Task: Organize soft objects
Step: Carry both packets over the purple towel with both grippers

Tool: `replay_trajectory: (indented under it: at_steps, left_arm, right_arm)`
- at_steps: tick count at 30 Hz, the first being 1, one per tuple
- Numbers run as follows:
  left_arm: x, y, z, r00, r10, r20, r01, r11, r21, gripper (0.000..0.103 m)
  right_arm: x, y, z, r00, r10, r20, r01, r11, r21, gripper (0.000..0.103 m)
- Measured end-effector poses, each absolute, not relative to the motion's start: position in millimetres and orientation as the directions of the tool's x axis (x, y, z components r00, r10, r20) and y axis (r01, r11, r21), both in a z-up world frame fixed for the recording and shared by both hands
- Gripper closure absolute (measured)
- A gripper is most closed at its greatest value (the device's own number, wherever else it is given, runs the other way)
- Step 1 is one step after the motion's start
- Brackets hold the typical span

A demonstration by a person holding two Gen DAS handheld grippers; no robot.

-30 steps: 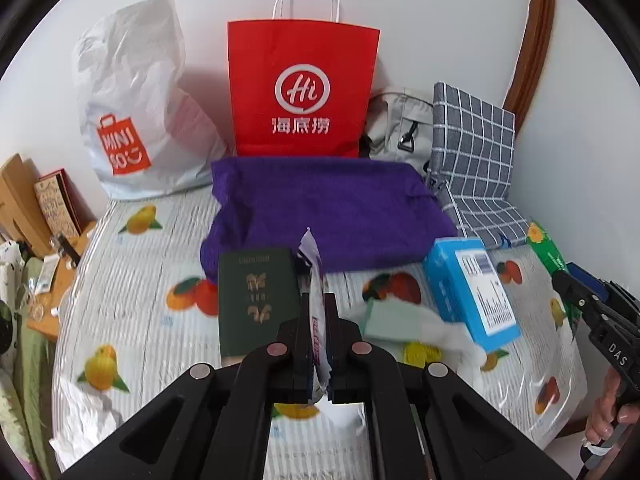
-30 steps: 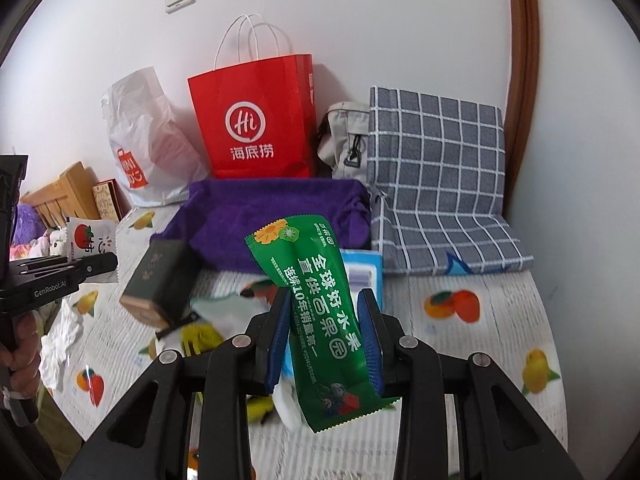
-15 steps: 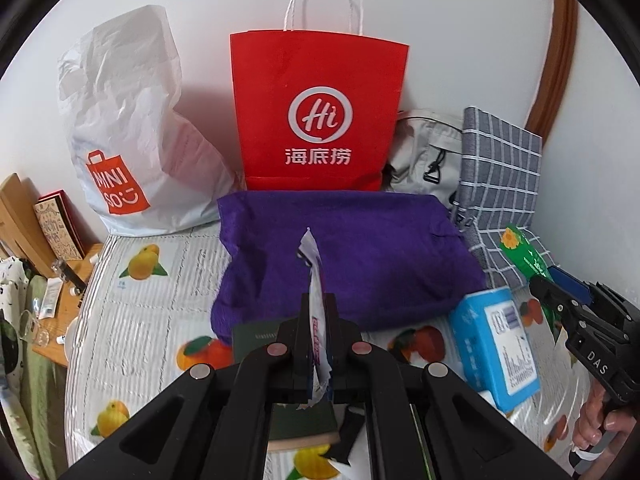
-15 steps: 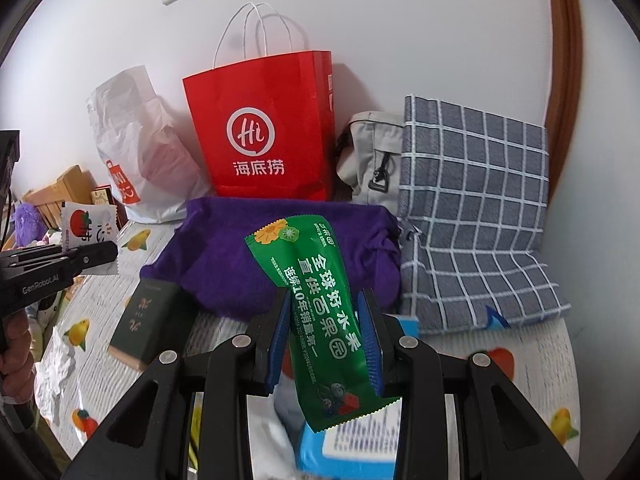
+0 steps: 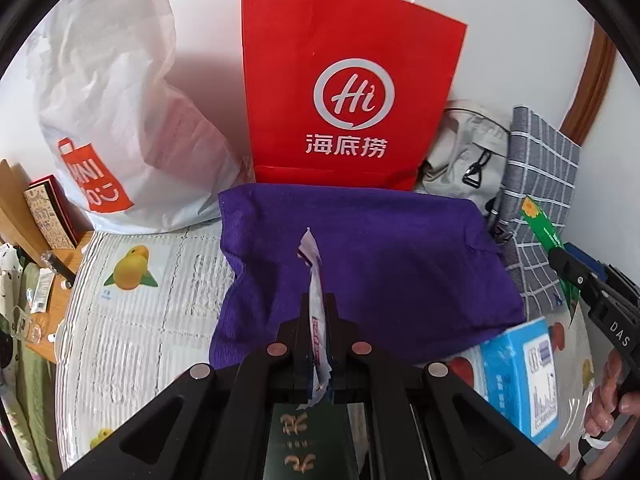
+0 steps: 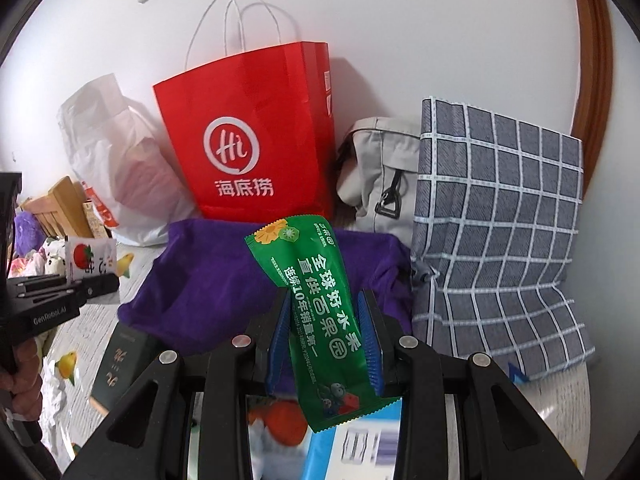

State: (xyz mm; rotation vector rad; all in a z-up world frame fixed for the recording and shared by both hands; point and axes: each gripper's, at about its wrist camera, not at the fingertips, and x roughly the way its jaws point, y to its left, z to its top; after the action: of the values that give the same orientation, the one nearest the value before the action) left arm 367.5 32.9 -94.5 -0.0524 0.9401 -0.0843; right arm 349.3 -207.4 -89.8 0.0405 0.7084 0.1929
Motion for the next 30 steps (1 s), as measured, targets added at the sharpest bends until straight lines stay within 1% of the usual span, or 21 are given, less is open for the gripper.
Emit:
replay_trajectory:
  at_steps: [11,15,21,26,30]
  left_arm:
    - [416.9,20.5,-105.6,0.57,-0.139,-0.81,0.075,0.99,-0.117,0.099]
    - [435.8,19.8,-121.5,0.546,-0.151,-0.824,0.075,0.989,-0.131,0.099]
    - [457.8,26.8,-141.2,0.505,-0.195,-0.841,0.078,0.98,-0.181,0.099]
    - [466.8,32.8,-152.9,0.483,-0.197,-0.853,0.073,0.98,-0.185,0.099]
    - [471.8,33.2,-166.1,0.451,-0.205,-0.869,0.071,0.978,-0.194,0.099]
  right_arm:
    - [409.1,-199.7,-97.0,0.702,0.255,-0.665,-0.215,0.966,0.144,0.069]
    - [426.1,-197.5,-105.3,0.689,0.255,-0.678,-0.224,0.965,0.135,0.069]
    - [447.8,-198.7,-134.5,0.645,0.235,-0.727,-0.215,0.969,0.122,0.069]
    - [461.2,-199.6,-153.2,0.61,0.214,-0.763,-0.211,0.972,0.104,0.069]
    - [468.6,-199.9,-164.9,0.569,0.225,-0.791,-0.215,0.969,0.121,0.069]
